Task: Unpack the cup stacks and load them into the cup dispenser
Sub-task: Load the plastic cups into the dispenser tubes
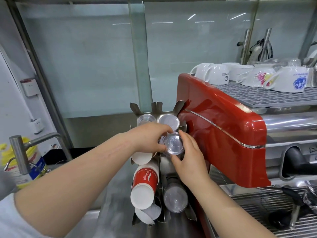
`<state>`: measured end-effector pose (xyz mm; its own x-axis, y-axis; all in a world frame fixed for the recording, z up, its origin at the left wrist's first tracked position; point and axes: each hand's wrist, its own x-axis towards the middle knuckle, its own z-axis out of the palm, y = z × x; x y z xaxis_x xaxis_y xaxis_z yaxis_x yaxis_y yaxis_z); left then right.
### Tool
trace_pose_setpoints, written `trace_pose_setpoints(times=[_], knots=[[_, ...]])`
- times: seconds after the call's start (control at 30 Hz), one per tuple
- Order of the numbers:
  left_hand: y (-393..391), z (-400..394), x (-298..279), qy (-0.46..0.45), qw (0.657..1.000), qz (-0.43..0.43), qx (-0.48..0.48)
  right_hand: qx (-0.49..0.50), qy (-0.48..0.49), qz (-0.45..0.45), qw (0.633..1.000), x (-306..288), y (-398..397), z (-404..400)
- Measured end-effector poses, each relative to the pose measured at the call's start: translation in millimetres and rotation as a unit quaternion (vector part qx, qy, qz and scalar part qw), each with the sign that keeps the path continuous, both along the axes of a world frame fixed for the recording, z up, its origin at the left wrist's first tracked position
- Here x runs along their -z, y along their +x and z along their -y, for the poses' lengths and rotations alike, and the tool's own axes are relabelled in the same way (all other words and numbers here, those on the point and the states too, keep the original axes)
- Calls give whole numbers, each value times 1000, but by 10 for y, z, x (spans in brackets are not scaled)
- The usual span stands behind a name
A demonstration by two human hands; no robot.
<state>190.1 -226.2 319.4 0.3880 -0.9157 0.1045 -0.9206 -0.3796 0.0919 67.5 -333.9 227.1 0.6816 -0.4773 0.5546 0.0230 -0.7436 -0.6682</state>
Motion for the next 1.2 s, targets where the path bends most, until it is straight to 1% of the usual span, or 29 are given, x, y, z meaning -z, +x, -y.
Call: trace_pose_setpoints(times=[0.2, 0.4, 0.5, 0.63, 0.8, 1.0, 1.2], knots=[[-11, 224, -66, 61, 997, 52, -20, 36, 6, -21, 999, 154, 97, 61], [70, 435, 0, 108, 990, 86, -37, 38, 20, -36, 998, 260, 254, 120], [109, 503, 40, 138, 986, 83, -38, 44, 15, -57, 997, 298, 322, 155], [160, 533, 76, 177, 981, 72, -36, 57, -16, -107, 992, 327, 441, 177], [168, 551, 61, 194, 978, 59, -42, 76, -26, -131, 988, 306, 517, 192], [125, 512, 12, 219, 972, 70, -39, 65, -28, -175, 982, 280, 472, 183], [-20, 444, -64, 249, 964, 84, -37, 79, -44, -220, 971, 176, 431, 118]])
